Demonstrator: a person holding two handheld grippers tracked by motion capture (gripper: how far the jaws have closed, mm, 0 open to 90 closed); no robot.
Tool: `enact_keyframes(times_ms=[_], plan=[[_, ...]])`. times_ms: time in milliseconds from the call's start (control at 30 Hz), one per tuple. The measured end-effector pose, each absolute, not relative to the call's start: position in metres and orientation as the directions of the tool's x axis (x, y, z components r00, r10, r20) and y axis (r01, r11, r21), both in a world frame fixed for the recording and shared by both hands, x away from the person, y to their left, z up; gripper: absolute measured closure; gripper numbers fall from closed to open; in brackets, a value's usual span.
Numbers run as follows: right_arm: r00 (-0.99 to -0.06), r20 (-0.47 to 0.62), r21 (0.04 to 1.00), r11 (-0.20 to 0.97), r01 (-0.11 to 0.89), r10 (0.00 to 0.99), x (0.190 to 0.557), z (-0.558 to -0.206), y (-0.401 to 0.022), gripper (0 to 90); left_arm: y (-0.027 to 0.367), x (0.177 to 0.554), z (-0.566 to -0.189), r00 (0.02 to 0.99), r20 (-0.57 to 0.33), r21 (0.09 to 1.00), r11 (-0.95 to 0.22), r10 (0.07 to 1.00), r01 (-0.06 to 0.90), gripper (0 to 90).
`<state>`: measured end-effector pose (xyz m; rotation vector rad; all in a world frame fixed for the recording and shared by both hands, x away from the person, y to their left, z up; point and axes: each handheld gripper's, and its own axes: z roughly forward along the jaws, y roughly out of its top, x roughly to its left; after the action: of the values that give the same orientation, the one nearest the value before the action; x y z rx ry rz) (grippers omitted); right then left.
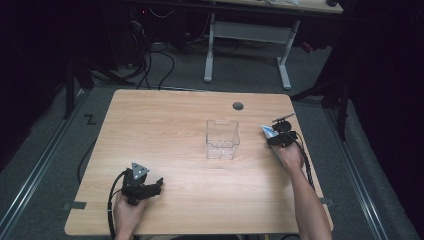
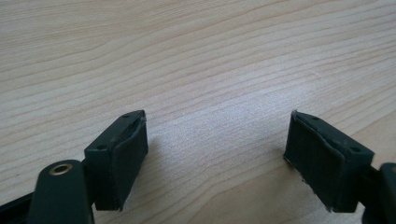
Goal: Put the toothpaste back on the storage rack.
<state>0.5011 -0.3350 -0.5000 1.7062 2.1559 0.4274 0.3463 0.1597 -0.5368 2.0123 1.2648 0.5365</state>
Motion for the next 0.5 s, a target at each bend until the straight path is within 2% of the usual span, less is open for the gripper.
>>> enact_keyframes(times_ms=[33, 67, 233, 500], plan=[[-0.219, -0.100, 0.441, 0.241, 0.864, 0.971, 0.500, -0.498, -0.335, 57.2, 0.160, 0.346, -0.537, 0.440, -0.016, 0.737, -0.287, 0.898, 0.612, 21.3], [-0.219, -0.100, 0.441, 0.241, 0.864, 0.971, 0.500, -0.498, -0.335, 57.2, 0.160, 0.346, -0.537, 0.439, -0.016, 0.737, -0.286, 0.898, 0.612, 21.3], [-0.249, -0.093, 0.420, 0.265, 0.868, 0.964, 0.496, -0.494, -0.333, 68.8, 0.160, 0.346, -0.537, 0.435, -0.016, 0.737, -0.283, 0.900, 0.613, 21.7], [-0.293, -0.111, 0.438, 0.311, 0.844, 0.950, 0.489, -0.492, -0.328, 70.4, 0.160, 0.346, -0.537, 0.434, -0.015, 0.737, -0.283, 0.901, 0.614, 21.7]])
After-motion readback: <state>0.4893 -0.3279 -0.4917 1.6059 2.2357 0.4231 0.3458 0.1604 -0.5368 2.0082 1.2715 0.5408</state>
